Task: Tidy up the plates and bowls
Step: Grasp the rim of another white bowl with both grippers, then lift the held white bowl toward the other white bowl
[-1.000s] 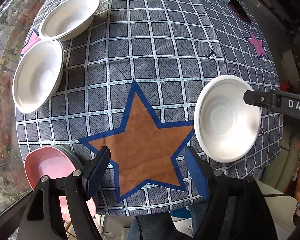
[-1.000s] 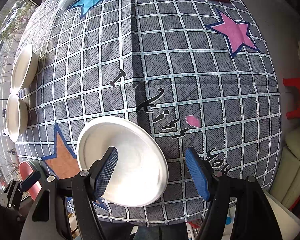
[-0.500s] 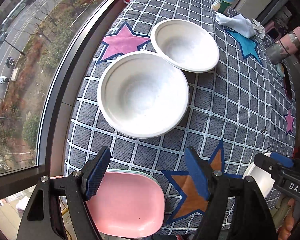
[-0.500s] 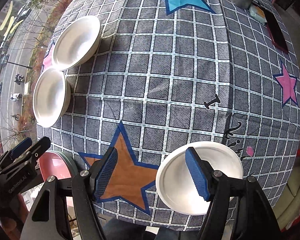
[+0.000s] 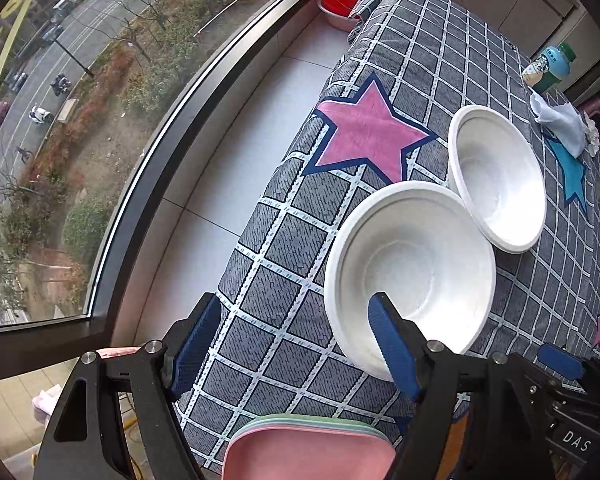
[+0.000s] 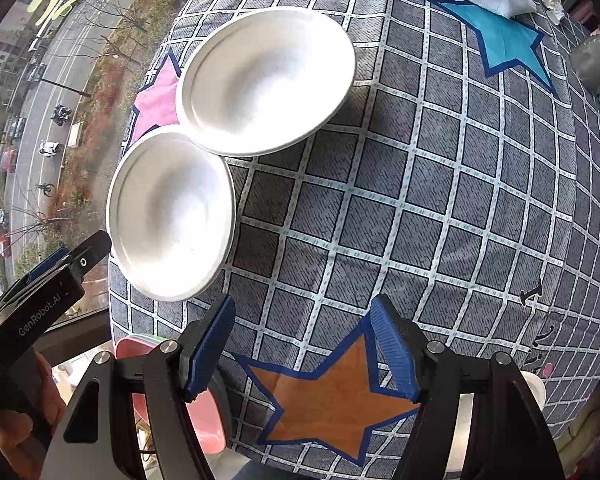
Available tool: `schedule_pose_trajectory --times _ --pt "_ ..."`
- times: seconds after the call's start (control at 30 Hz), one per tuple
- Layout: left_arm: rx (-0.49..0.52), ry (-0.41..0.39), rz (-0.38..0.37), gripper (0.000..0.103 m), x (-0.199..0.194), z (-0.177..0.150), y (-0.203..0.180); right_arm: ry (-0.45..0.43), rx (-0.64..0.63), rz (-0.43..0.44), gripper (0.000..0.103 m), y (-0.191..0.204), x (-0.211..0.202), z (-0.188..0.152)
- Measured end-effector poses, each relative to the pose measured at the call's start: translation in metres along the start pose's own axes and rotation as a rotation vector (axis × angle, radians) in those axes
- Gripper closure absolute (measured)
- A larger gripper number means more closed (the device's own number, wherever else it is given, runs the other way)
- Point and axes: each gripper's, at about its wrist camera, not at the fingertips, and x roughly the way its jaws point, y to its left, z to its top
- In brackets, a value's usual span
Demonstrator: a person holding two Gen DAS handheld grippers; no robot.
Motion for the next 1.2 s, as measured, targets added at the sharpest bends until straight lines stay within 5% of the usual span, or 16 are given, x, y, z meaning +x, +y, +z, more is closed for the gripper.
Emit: schedule_pose_trajectory --times 0.47,0.63,0.8,1.0,1.2 --pt "0.041 0.058 0.013 0.024 0.048 0.025 -0.004 0.076 -0.032 0.005 0.032 0.042 0.057 0.035" --pt "0.018 0.098 -0.029 0.038 0.060 0.027 0.004 0.089 -0.055 0.010 0.032 0.058 0.066 0.042" --pt "0.075 0.081 -0.015 0.048 0.056 0.023 -0.002 0.122 -0.031 0.046 0.078 0.064 0.077 0.041" --pt "0.129 0.094 -0.050 0.078 0.049 0.012 -0.021 0.146 -0.005 0.092 0.082 0.057 0.078 0.033" --pt "0.172 0.126 -0.080 0.078 0.048 -0.012 -0.038 0.163 0.007 0.083 0.082 0.040 0.075 0.011"
